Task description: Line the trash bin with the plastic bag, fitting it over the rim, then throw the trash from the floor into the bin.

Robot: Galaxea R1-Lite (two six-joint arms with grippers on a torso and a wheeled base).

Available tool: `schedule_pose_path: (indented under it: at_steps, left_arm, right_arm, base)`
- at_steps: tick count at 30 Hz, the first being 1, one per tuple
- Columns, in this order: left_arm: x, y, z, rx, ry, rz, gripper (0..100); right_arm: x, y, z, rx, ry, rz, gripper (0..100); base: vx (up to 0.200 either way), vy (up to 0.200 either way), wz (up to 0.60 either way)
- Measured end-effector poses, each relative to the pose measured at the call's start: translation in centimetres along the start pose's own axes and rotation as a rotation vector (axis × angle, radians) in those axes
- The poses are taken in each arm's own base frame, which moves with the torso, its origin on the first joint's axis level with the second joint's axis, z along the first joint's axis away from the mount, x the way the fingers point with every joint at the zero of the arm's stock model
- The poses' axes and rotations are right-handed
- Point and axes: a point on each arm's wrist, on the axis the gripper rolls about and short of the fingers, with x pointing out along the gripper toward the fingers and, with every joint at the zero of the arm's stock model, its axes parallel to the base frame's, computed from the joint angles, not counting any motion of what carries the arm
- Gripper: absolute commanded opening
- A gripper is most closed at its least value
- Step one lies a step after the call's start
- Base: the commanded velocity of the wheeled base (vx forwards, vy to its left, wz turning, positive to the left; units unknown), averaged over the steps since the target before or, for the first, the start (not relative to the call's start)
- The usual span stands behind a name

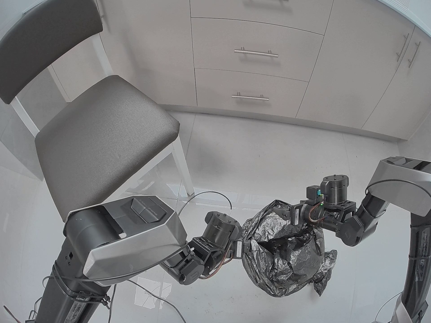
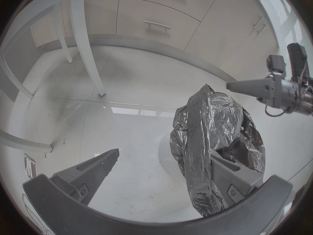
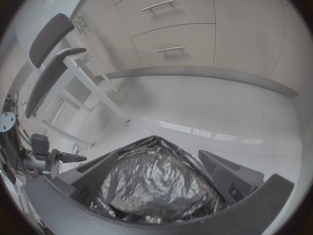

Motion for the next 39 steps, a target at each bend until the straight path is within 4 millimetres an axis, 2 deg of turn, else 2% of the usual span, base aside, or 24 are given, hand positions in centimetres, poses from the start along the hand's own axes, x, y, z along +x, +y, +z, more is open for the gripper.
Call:
schedule_pose_path:
  at_steps: [6, 11, 17, 23, 29, 39]
  left_arm:
    - [0.1, 0.2, 0.0, -0.008, -0.007, 0.007, 100]
    - [0.3, 0.3, 0.2, -0.010, -0.018, 0.035, 100]
    - [0.9, 0.7, 0.6, -0.049, -0.049, 0.088, 100]
    - [1.3, 1.0, 0.3, -0.031, -0.028, 0.153, 100]
    - [1.5, 1.2, -0.4, 0.030, 0.100, 0.226, 100]
    - [1.7, 0.7, 0.4, 0.098, 0.265, 0.257, 100]
  right_arm:
    - [-2.0, 0.2, 0.3, 0.026, -0.064, 0.024, 100]
    - [-2.7, 0.3, 0.1, 0.040, -0.152, 0.035, 100]
    - [-2.6, 0.0, -1.6, 0.078, -0.132, 0.035, 100]
    - [-2.3, -0.5, -2.6, 0.096, -0.126, 0.040, 100]
    - [-2.2, -0.8, -3.0, 0.101, -0.116, 0.036, 100]
    - [-2.0, -0.9, -3.1, 0.102, -0.118, 0.034, 100]
  base:
    - [0.000, 0.000, 0.00]
    - [0.000, 0.000, 0.00]
    - [0.000, 0.000, 0.00]
    - [0.000, 0.000, 0.00]
    - [0.000, 0.000, 0.00]
    - [0.000, 0.000, 0.00]
